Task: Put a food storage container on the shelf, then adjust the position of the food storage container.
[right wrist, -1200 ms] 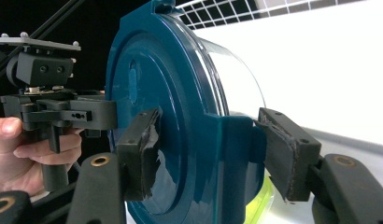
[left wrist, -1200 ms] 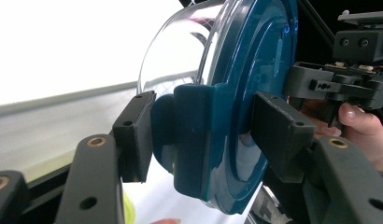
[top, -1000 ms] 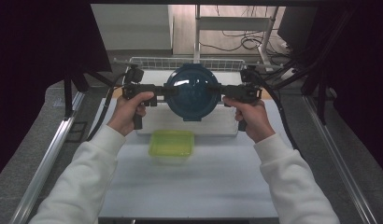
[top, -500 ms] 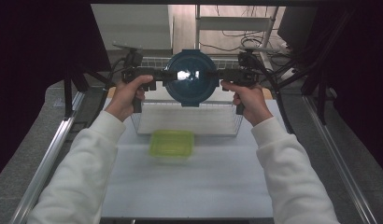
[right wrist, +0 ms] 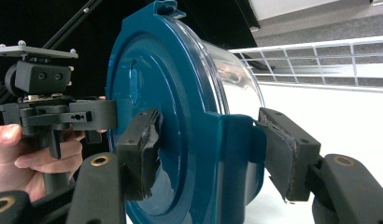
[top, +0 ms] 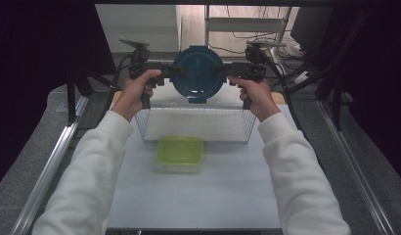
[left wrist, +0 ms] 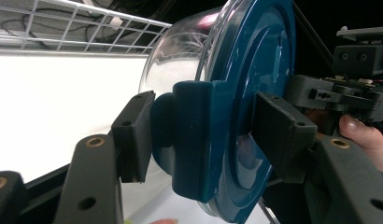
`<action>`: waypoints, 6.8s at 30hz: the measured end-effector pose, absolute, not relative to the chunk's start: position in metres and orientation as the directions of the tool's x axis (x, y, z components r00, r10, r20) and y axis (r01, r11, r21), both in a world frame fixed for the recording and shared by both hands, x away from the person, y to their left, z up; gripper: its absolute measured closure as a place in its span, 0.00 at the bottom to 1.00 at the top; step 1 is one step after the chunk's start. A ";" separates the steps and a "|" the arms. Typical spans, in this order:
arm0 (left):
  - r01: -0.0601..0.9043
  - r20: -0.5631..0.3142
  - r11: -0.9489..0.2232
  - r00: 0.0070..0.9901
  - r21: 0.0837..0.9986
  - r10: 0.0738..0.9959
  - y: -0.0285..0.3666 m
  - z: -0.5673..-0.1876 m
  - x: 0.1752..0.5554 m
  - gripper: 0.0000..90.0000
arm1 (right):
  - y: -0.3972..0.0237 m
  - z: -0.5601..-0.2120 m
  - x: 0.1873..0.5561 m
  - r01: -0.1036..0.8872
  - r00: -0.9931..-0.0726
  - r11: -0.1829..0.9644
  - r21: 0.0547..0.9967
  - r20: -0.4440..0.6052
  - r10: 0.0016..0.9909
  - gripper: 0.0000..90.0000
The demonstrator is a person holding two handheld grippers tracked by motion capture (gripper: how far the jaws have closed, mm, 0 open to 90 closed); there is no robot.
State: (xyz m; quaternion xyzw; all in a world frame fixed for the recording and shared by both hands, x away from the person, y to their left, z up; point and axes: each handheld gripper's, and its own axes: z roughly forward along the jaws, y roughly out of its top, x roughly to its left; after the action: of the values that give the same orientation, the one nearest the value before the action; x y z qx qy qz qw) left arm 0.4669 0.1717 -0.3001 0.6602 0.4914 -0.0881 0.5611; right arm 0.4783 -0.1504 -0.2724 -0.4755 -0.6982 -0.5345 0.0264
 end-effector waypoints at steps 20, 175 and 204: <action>0.798 -0.743 0.178 0.419 0.575 0.521 0.167 -0.326 0.495 0.45 | -0.155 -0.294 0.507 0.793 -0.439 -0.049 0.607 0.625 0.646 0.44; 0.644 0.015 -0.391 0.508 0.658 0.861 0.186 -0.484 0.401 1.00 | -0.249 -0.457 0.280 0.588 -0.660 0.386 0.711 0.145 0.737 0.20; 0.646 -0.067 -0.427 0.595 0.632 0.801 0.166 -0.500 0.400 1.00 | -0.255 -0.455 0.282 0.599 -0.641 0.352 0.720 0.167 0.749 0.20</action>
State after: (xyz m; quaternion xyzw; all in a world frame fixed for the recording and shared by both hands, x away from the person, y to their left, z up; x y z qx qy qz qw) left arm 0.4000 0.1664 -0.5002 0.8357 0.4331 0.1230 0.3146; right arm 0.2816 -0.2554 -0.4548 -0.4125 -0.8166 -0.3922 -0.0957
